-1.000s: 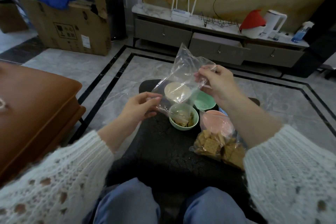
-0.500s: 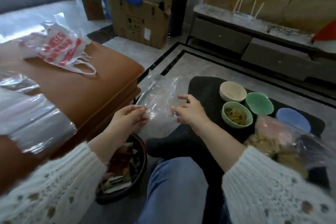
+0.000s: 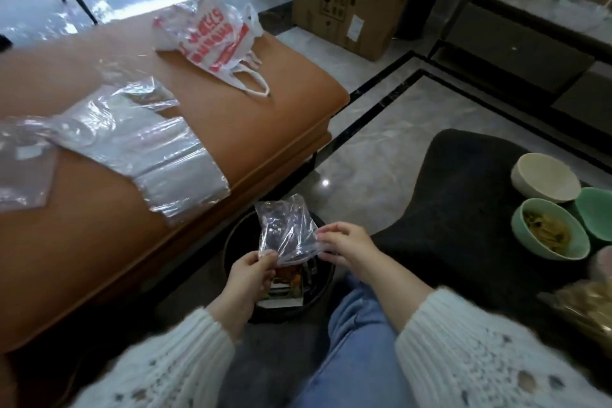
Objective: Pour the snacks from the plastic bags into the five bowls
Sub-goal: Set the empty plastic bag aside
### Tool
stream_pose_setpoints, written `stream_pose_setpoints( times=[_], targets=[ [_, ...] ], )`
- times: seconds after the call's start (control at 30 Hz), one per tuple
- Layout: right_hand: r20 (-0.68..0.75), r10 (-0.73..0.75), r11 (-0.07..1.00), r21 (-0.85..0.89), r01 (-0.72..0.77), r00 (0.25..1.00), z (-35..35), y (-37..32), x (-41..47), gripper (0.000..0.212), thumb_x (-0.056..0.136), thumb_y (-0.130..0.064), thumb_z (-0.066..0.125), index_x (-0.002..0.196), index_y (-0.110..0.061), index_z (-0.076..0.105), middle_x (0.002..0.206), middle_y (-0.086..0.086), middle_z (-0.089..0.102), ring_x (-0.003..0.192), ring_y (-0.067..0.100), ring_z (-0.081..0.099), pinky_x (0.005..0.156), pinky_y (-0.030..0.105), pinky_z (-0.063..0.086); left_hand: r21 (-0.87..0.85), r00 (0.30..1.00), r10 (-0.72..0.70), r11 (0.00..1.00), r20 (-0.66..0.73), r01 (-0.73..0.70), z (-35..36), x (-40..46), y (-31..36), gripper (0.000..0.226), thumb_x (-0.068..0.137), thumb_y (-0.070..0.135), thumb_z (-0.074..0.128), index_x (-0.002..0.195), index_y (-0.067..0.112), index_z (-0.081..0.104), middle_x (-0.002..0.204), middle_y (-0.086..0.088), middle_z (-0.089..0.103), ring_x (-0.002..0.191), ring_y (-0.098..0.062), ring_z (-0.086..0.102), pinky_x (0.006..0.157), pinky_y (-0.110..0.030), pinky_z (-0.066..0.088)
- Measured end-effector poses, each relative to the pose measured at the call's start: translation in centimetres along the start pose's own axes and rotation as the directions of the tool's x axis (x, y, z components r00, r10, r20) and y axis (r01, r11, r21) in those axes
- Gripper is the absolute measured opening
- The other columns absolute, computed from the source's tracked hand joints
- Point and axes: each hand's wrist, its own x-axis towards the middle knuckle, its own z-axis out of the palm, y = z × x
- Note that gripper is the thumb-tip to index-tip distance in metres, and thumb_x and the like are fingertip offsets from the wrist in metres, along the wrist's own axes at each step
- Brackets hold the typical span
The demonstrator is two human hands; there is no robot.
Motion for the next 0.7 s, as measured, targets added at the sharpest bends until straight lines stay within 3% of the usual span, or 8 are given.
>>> stream_pose_setpoints(
  times=[0.13,0.23,0.37,0.47,0.53,0.6,0.63,0.7],
  targets=[
    [0.134,0.047,0.990,-0.135,-0.028,0.990,0.8,0.9,0.3,0.009,0.092,-0.013,0.070,0.101,-0.015,0.072,0.110,0.012,0.072,0.101,0.024,0.071,0.082,0.035,0.063,0.004,0.997,-0.077,0.997,-0.017,0.077,-0.4,1.2,-2.2,0.012,0.093,0.015,0.061,0.083,0.009,0.059,0.048,0.005,0.046,0.033,-0.003,0.037,0.031,-0.015,0.024],
    [0.103,0.040,0.971,-0.239,-0.015,0.994,1.0,1.4,0.8,0.009,0.092,-0.012,0.070,0.097,-0.018,0.072,0.116,0.011,0.071,0.104,0.022,0.070,0.090,0.039,0.061,-0.033,0.990,-0.132,0.991,-0.044,0.131,-0.3,2.1,-2.9,0.013,0.094,0.015,0.060,0.083,0.009,0.059,0.050,0.003,0.044,0.032,-0.003,0.036,0.030,-0.014,0.023],
    [0.050,-0.090,0.832,-0.546,0.102,0.995,0.9,2.0,1.5,0.020,0.087,-0.023,0.073,0.108,-0.024,0.075,0.122,0.003,0.068,0.108,0.018,0.067,0.096,0.037,0.058,-0.068,0.984,-0.163,0.985,-0.077,0.158,0.0,2.9,-3.4,0.017,0.094,0.013,0.060,0.078,0.008,0.058,0.050,0.000,0.044,0.030,-0.004,0.036,0.031,-0.012,0.023],
    [0.082,-0.115,0.739,-0.659,0.140,0.990,0.9,2.4,1.9,0.029,0.090,-0.022,0.069,0.119,-0.020,0.073,0.145,0.004,0.056,0.129,0.022,0.057,0.108,0.031,0.046,-0.103,0.980,-0.152,0.985,-0.128,0.140,-0.3,3.6,-3.1,0.008,0.092,0.012,0.063,0.095,0.004,0.064,0.060,-0.004,0.054,0.040,-0.007,0.044,0.034,-0.014,0.032],
    [0.118,-0.119,0.687,-0.707,0.167,0.986,0.9,2.9,2.2,0.034,0.094,-0.014,0.063,0.128,-0.017,0.069,0.154,0.003,0.046,0.137,0.023,0.049,0.112,0.028,0.041,-0.139,0.980,-0.144,0.983,-0.141,0.124,-0.6,3.8,-2.9,0.019,0.091,0.011,0.064,0.108,0.001,0.063,0.065,-0.006,0.060,0.047,-0.010,0.051,0.038,-0.015,0.039],
    [0.127,-0.123,0.682,-0.710,0.176,0.984,0.8,3.1,2.4,0.039,0.095,-0.007,0.058,0.132,-0.017,0.066,0.152,0.005,0.049,0.127,0.022,0.058,0.104,0.029,0.049,-0.156,0.979,-0.133,0.982,-0.151,0.109,-1.0,3.9,-2.8,0.027,0.090,0.012,0.067,0.114,0.001,0.061,0.069,-0.006,0.064,0.055,-0.013,0.057,0.043,-0.016,0.043],
    [0.126,-0.126,0.685,-0.707,0.178,0.984,0.8,3.1,2.3,0.040,0.095,-0.006,0.056,0.132,-0.019,0.065,0.146,0.007,0.055,0.110,0.019,0.065,0.090,0.026,0.054,-0.160,0.979,-0.132,0.981,-0.153,0.108,-1.1,3.8,-2.7,0.030,0.090,0.013,0.067,0.117,0.001,0.060,0.070,-0.007,0.065,0.057,-0.014,0.058,0.044,-0.016,0.045],
    [0.121,-0.145,0.677,-0.712,0.187,0.982,0.8,3.0,2.2,0.040,0.095,-0.007,0.055,0.131,-0.020,0.065,0.130,0.011,0.064,0.083,0.014,0.063,0.069,0.022,0.051,-0.159,0.981,-0.130,0.981,-0.147,0.107,-1.2,3.5,-2.6,0.036,0.091,0.012,0.067,0.123,-0.001,0.057,0.072,-0.008,0.065,0.060,-0.015,0.058,0.044,-0.016,0.045]
  ],
)
